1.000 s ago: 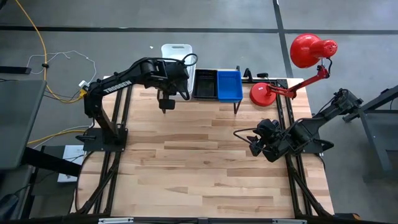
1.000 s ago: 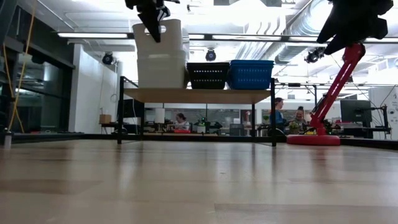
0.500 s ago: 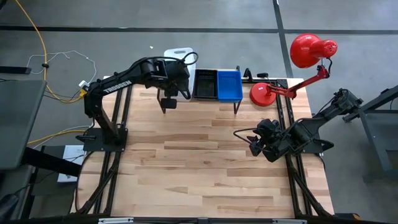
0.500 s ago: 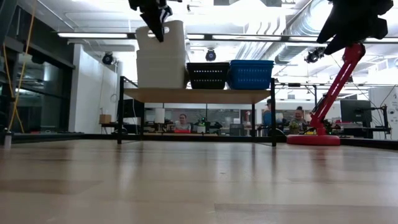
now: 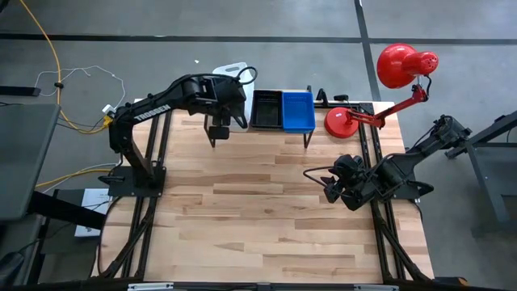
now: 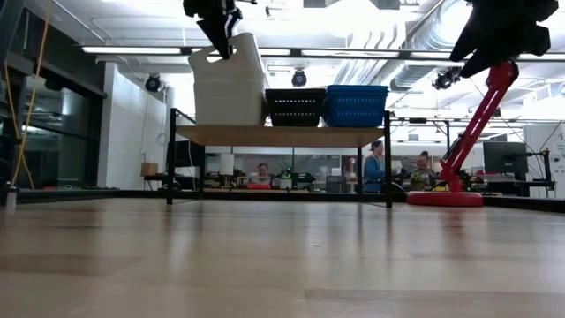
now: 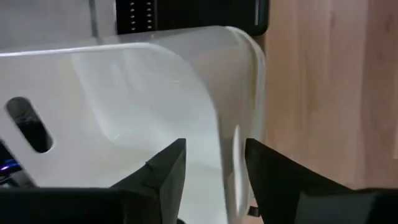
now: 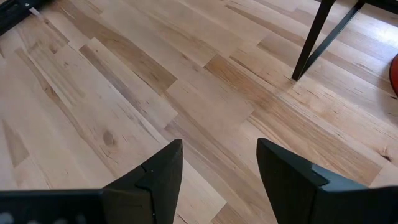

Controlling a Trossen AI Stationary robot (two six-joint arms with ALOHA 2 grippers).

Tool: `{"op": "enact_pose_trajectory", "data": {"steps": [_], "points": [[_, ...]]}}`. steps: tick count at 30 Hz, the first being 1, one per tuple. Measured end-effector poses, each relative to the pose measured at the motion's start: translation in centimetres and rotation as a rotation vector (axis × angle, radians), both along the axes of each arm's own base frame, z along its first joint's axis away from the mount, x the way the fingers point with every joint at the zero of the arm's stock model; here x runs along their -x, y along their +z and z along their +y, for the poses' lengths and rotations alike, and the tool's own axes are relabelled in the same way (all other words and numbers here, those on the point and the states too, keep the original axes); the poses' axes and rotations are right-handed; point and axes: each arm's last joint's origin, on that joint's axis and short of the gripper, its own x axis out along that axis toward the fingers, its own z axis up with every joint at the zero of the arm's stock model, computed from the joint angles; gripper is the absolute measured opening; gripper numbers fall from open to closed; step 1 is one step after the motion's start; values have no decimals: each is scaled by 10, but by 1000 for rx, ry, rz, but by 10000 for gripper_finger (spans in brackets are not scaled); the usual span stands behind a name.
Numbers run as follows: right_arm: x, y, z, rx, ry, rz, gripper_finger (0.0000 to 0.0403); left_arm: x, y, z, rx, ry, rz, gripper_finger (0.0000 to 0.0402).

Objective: Stack baskets on shelf by color
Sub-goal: Stack the white bin on top of the other bins on the shelf

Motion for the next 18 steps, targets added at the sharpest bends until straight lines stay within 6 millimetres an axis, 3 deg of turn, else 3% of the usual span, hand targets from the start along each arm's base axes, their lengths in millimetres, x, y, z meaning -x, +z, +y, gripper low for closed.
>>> {"op": "enact_pose_trajectory", "data": {"steps": [7, 11, 15, 18], "points": [[0, 0, 0, 0, 0, 0, 192, 0, -1, 3, 136, -39, -75, 148], [0, 0, 0, 0, 0, 0, 192, -2, 1, 9, 122, -6, -127, 132], [0, 0, 0, 0, 0, 0, 192, -2, 2, 13, 113, 6, -148, 92], [0, 0, 0, -1, 0, -1, 192, -1, 2, 14, 115, 8, -147, 37]]}}
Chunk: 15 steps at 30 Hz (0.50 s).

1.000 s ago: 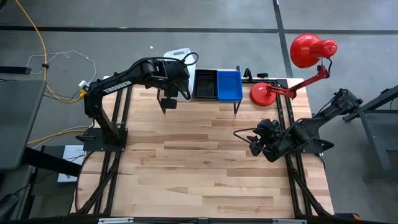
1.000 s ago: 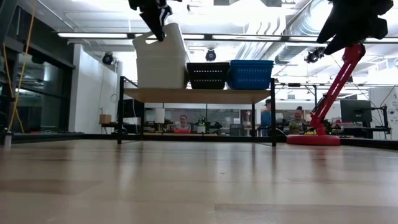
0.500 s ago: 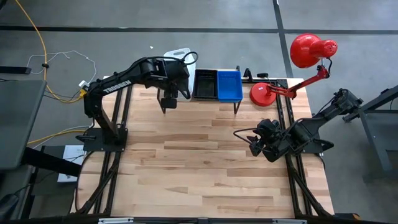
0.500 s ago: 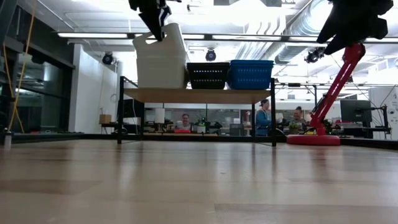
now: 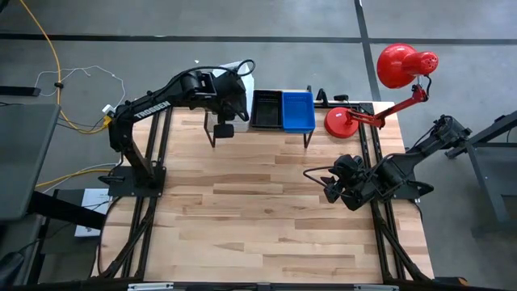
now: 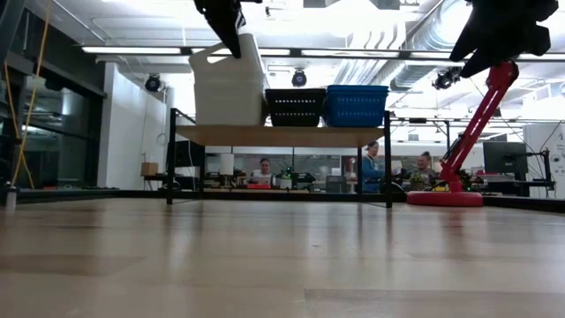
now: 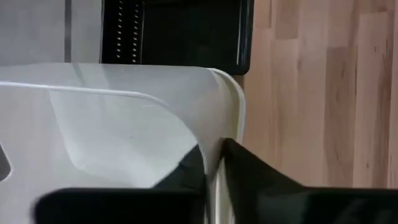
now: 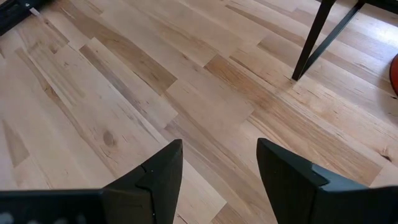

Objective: Stack baskets on shelf by color
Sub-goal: Stack the white bin on top of the other bins on the shelf

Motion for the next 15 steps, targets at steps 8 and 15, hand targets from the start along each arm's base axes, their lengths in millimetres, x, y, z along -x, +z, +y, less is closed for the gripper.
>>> {"op": "enact_pose_trajectory", "data": {"steps": [8, 15], "points": [[0, 0, 0, 0, 0, 0, 192, 4, 5, 1, -86, 25, 28, 2], [0, 0, 0, 7, -3, -4, 192, 9, 5, -2, -101, -14, 88, 1]]}}
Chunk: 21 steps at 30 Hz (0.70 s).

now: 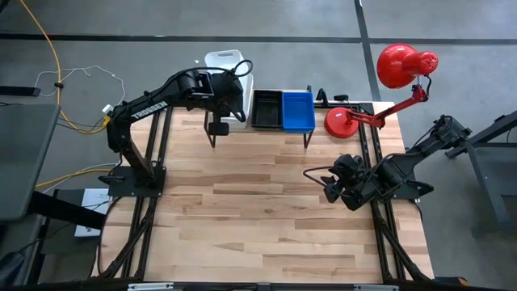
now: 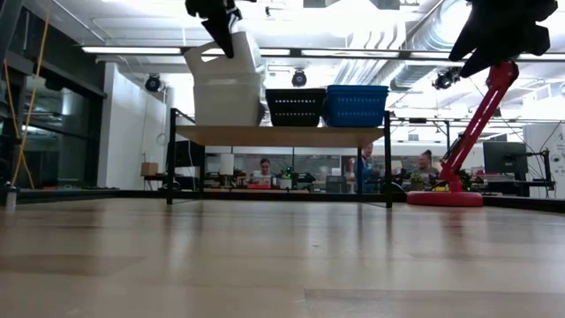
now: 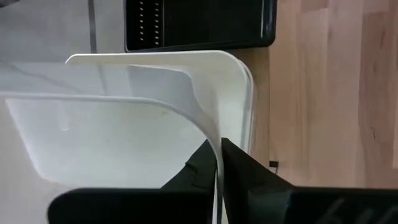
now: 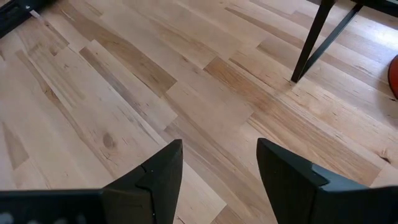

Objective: Stack baskets on shelf by color
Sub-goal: Stack the white bin on top of the other bins on the shelf

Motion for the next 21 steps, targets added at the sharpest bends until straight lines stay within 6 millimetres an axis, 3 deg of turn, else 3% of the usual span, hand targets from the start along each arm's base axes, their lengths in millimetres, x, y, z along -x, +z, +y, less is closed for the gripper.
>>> {"op": "enact_pose_trajectory", "data": {"steps": [21], "points": [[0, 0, 0, -3, -6, -4, 192, 1, -5, -1, 49, -23, 46, 0]]}}
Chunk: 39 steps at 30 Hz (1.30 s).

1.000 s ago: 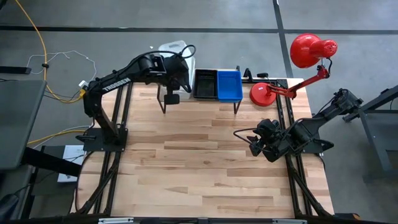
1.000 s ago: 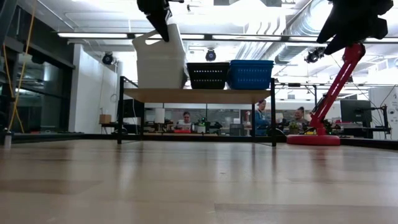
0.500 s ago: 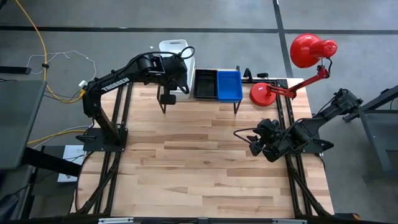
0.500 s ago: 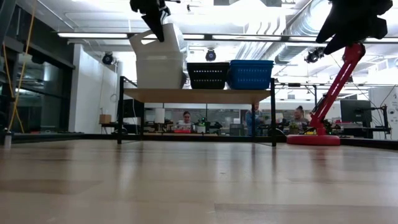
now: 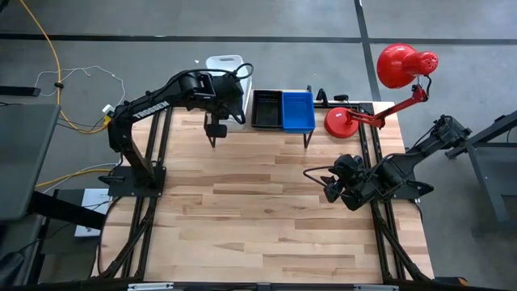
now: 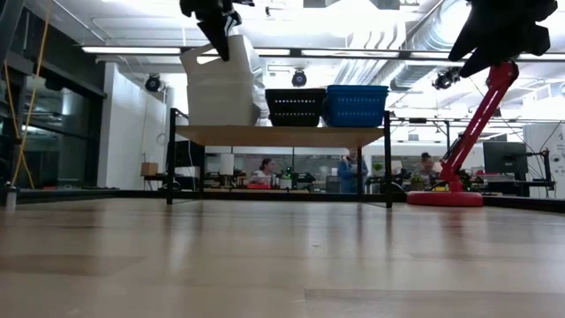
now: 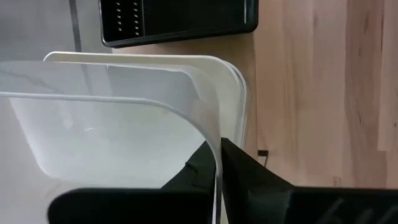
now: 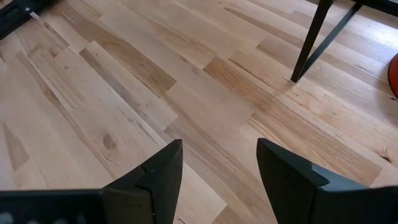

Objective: Stack baskets on shelf by color
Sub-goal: Stack the white bin on top of the other bins on the shelf

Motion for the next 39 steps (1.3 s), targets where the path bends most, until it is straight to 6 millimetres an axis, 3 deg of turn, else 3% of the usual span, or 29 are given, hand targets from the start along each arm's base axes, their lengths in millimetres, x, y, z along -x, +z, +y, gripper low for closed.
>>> {"op": "enact_pose_trajectory", "data": {"steps": [7, 24, 33, 39], "points": [[0, 0, 0, -4, 2, 2, 192, 0, 0, 0, 1, -8, 2, 18], [0, 0, 0, -3, 2, 2, 192, 5, 5, 0, -64, 52, 6, 146], [0, 0, 0, -3, 1, 2, 192, 27, 27, -11, -106, 58, -62, 146], [0, 0, 0, -5, -1, 0, 192, 48, 43, -11, -192, 190, -118, 109]]}}
